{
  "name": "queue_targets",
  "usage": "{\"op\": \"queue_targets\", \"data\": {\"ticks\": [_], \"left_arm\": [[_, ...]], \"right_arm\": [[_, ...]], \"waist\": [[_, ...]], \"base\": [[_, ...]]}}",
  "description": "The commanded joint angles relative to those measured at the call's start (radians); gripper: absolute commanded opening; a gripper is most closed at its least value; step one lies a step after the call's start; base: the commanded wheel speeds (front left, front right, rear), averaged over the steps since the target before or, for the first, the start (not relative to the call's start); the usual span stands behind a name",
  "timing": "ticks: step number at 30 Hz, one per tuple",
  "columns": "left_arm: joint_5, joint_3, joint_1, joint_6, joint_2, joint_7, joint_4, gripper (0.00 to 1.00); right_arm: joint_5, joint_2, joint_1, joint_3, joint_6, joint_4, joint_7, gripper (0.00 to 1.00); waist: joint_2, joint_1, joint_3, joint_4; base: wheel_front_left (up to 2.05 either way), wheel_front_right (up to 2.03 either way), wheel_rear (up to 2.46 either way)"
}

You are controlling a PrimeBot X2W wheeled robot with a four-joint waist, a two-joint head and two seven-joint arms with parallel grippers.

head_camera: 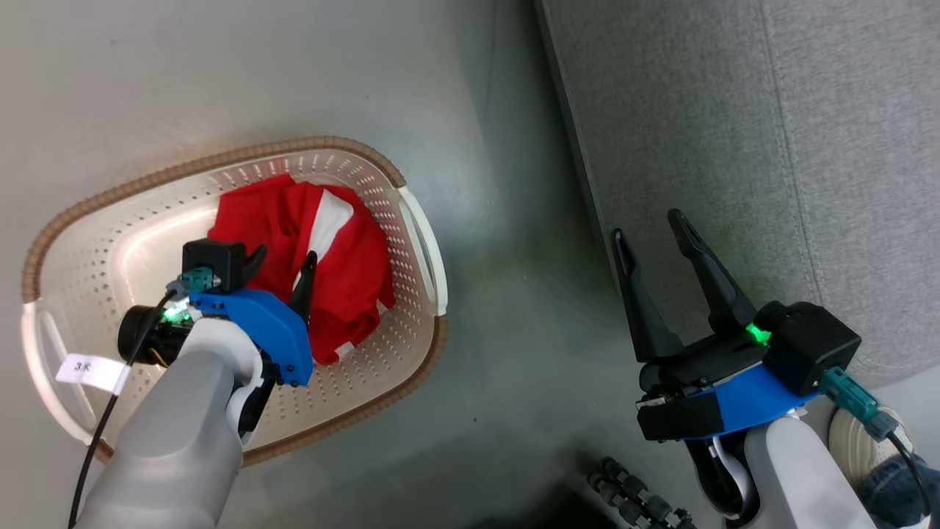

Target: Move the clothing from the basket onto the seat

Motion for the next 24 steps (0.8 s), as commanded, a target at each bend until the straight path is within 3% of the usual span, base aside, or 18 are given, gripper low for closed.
{"op": "queue_targets", "data": {"ticks": [1, 18, 19, 20, 24], "left_arm": [[-0.012, -0.01, -0.024, -0.001, 0.005, 0.007, 0.009, 1.0], [-0.195, -0.13, -0.09, -0.001, -0.012, 0.153, 0.097, 1.0], [-0.2, -0.138, -0.094, -0.001, -0.007, 0.159, 0.099, 0.45], [-0.202, -0.151, -0.097, -0.001, -0.004, 0.16, 0.098, 0.0], [-0.22, -0.186, -0.104, -0.001, 0.006, 0.147, 0.087, 0.0]], "right_arm": [[0.004, 0.001, -0.018, 0.006, 0.0, -0.004, -0.008, 1.0], [0.019, 0.001, -0.025, 0.022, 0.0, 0.004, -0.026, 1.0], [0.019, 0.001, -0.025, 0.021, 0.0, 0.004, -0.027, 1.0], [0.019, 0.001, -0.025, 0.021, 0.0, 0.005, -0.028, 1.0], [0.021, 0.001, -0.032, 0.024, 0.0, 0.008, -0.029, 1.0]], "waist": [[0.0, -0.0002, 0.029, -0.009], [0.0, -0.0002, 0.081, -0.024], [0.0, -0.0002, 0.081, -0.024], [0.0, -0.0002, 0.081, -0.024], [0.0, -0.0002, 0.08, -0.024]], "base": [[0.0, 0.0, 0.0], [0.0, 0.0, 0.0], [0.0, 0.0, 0.0], [0.0, 0.0, 0.0], [0.0, 0.0, 0.0]]}}
